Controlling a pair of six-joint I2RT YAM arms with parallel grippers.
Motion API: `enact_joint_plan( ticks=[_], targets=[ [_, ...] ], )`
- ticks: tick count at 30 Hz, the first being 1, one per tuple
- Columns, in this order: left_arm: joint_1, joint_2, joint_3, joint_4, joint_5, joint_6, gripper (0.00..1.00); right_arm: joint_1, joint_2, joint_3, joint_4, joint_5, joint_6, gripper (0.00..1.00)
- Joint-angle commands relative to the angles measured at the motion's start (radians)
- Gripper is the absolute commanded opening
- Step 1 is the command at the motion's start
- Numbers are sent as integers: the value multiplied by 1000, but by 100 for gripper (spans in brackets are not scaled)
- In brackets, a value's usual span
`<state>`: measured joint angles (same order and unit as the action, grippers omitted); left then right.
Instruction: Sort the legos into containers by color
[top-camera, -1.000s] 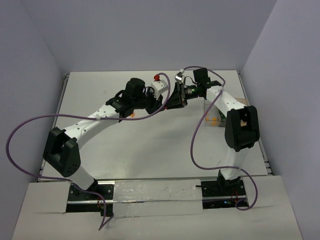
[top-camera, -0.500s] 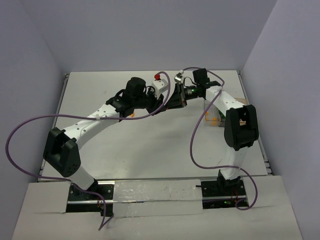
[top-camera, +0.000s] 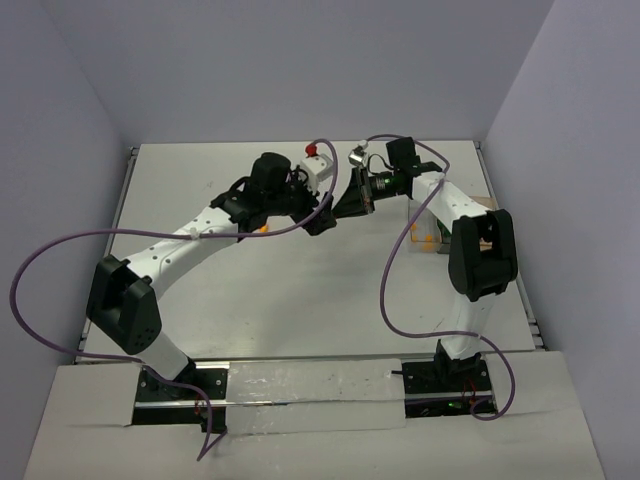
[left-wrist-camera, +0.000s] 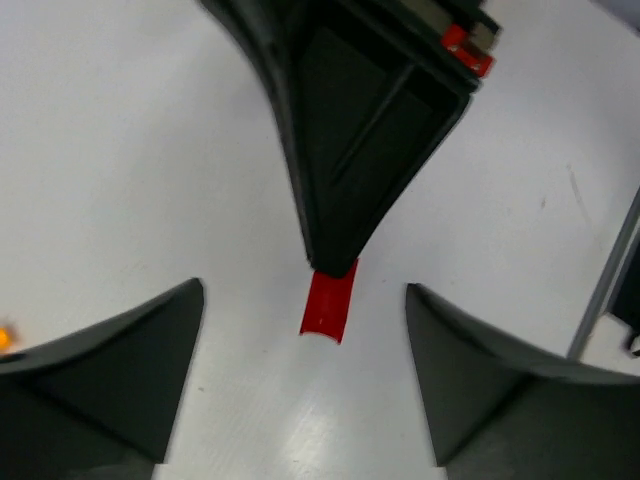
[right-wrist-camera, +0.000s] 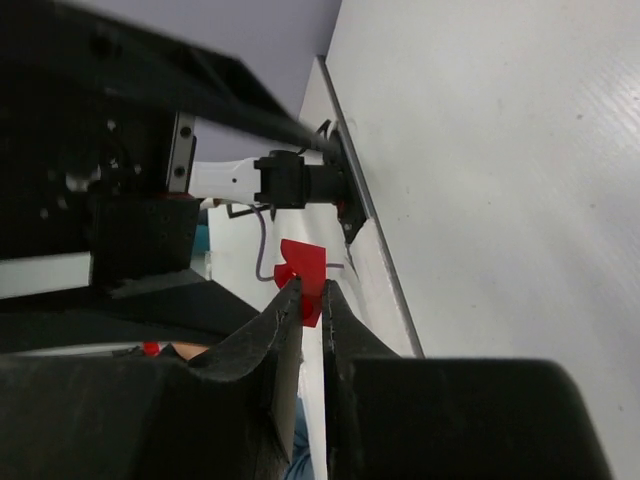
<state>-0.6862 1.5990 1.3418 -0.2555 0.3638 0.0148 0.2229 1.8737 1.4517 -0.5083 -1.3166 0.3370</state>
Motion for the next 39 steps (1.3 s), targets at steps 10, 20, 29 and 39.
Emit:
enact_joint_plan(
  ticks=[10,20,29,39],
  targets=[
    [281,-139,-8,-18,75,-193,99,-444,-163,153,-456,377,-464,0],
    [292,-131,-3,-105,-2,-93,99,-720,-231,295,-578,873,-724,0],
    [292,-38,91,-191,-75,-74,99,-763,-92,333,-580,948,-803,0],
    [310,-23,70,-207,-98,-60,99,-750,68,411,-605,951,-802,0]
  ],
)
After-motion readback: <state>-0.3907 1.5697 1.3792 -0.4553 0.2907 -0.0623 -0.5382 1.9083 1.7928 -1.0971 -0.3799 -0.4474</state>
